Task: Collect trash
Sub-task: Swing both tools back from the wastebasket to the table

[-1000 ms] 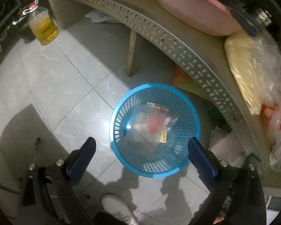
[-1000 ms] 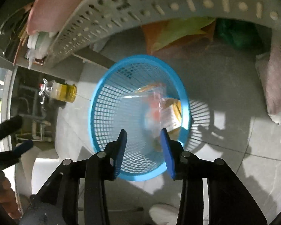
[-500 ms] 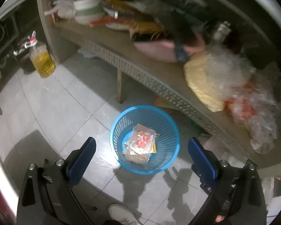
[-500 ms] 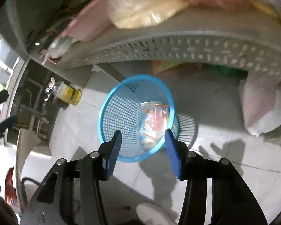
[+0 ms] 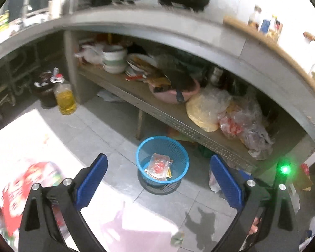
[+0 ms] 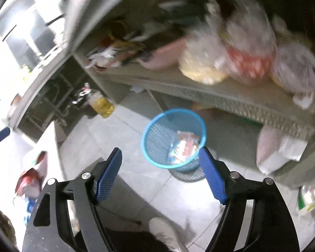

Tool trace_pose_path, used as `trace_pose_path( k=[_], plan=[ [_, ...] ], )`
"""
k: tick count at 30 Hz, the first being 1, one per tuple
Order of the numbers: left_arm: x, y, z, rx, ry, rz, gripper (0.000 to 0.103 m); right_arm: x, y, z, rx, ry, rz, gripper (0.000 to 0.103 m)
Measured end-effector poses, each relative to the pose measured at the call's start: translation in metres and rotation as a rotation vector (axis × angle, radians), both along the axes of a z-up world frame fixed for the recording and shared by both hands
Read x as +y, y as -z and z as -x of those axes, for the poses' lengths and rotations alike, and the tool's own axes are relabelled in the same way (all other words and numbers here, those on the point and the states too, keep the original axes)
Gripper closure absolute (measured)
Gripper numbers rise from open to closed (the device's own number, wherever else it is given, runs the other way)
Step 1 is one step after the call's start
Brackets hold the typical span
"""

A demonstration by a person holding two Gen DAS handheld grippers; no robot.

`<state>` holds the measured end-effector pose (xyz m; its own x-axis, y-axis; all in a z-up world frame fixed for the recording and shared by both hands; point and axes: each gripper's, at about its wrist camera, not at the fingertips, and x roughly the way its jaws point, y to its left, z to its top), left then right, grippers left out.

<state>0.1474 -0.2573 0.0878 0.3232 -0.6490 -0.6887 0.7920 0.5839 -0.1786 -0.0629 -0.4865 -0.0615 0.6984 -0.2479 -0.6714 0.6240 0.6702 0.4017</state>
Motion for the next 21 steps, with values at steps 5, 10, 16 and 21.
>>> trace_pose_path(
  k=[5,10,16,21],
  plan=[
    [0.088,-0.009,0.02,-0.054,-0.122,0.047,0.007,0.042,-0.041,-0.01,-0.049,-0.131,0.044,0.03],
    [0.182,-0.007,0.04,-0.109,-0.292,0.057,0.007,0.103,-0.066,-0.035,-0.082,-0.324,0.086,0.03],
    [0.272,0.018,0.058,-0.096,-0.5,0.03,0.007,0.168,-0.065,-0.061,-0.083,-0.53,0.043,0.03],
    [0.326,0.059,0.074,-0.01,-0.609,0.054,0.007,0.217,-0.05,-0.082,-0.025,-0.67,0.027,0.03]
  ],
)
